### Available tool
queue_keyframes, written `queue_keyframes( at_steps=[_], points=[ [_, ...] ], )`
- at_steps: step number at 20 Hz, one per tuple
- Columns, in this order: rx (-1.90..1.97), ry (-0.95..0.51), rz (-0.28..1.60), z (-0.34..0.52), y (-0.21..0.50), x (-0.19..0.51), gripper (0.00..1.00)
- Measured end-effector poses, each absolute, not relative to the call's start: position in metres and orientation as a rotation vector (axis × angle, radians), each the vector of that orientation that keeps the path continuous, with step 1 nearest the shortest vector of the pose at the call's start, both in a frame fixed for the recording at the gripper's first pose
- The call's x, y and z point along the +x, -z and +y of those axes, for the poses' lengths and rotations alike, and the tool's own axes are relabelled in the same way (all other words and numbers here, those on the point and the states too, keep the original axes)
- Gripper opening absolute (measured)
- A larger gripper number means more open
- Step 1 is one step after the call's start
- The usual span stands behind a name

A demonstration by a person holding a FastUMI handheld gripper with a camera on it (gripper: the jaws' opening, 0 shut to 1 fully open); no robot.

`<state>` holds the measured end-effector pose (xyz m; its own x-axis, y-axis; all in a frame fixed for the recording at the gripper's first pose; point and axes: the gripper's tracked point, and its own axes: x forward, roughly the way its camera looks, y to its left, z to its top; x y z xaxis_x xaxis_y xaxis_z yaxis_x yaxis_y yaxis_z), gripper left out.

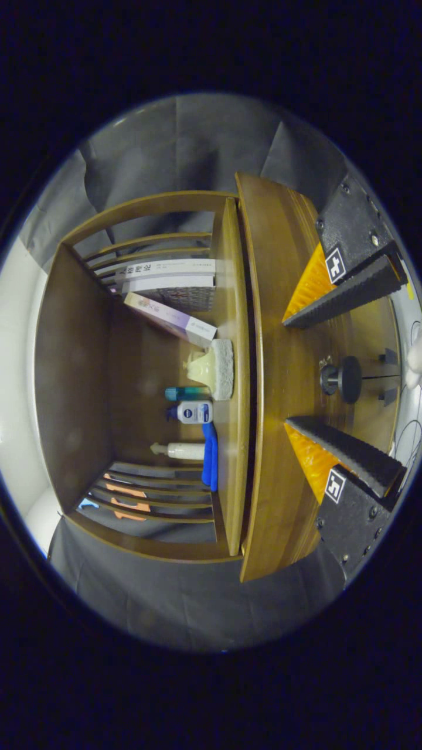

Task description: Pull open the drawer, take out the items inside it, and place them on the countertop above the cabinet.

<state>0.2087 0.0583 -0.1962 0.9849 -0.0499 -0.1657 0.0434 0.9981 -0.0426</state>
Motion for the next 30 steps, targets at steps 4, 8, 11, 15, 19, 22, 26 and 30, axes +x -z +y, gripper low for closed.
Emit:
queue_keyframes(
  at_steps=[4,8,11,15,19,22,26,30],
  points=[
    [-0.035,0.050,0.207,0.058,0.198,0.219,1.00],
    [-0.043,0.050,0.193,0.058,0.198,0.231,0.99],
    [-0.060,0.049,0.191,0.057,0.200,0.238,0.99],
    [-0.085,0.056,0.182,0.056,0.202,0.243,1.00],
    [-0.067,0.058,0.169,0.058,0.203,0.243,0.99],
    [-0.073,0.058,0.184,0.057,0.203,0.242,0.98],
    [-0.073,0.027,0.247,0.059,0.201,0.238,0.98],
    [-0.048,0.024,0.246,0.044,0.173,0.218,0.98]
  ],
)
